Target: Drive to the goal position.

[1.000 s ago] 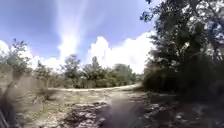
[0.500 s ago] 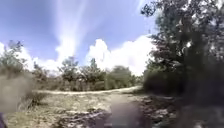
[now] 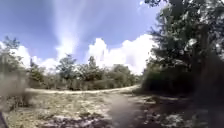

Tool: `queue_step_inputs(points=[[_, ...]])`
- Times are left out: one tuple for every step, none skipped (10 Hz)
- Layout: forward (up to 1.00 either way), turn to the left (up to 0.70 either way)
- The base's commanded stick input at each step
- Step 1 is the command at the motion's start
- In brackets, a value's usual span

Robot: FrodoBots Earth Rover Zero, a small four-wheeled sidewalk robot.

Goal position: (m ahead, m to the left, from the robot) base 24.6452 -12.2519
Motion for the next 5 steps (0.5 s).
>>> queue_step_inputs(points=[[0.7, 0.0], [0.7, 0.0], [0.7, 0.0], [0.7, 0.0], [0.7, 0.0]])
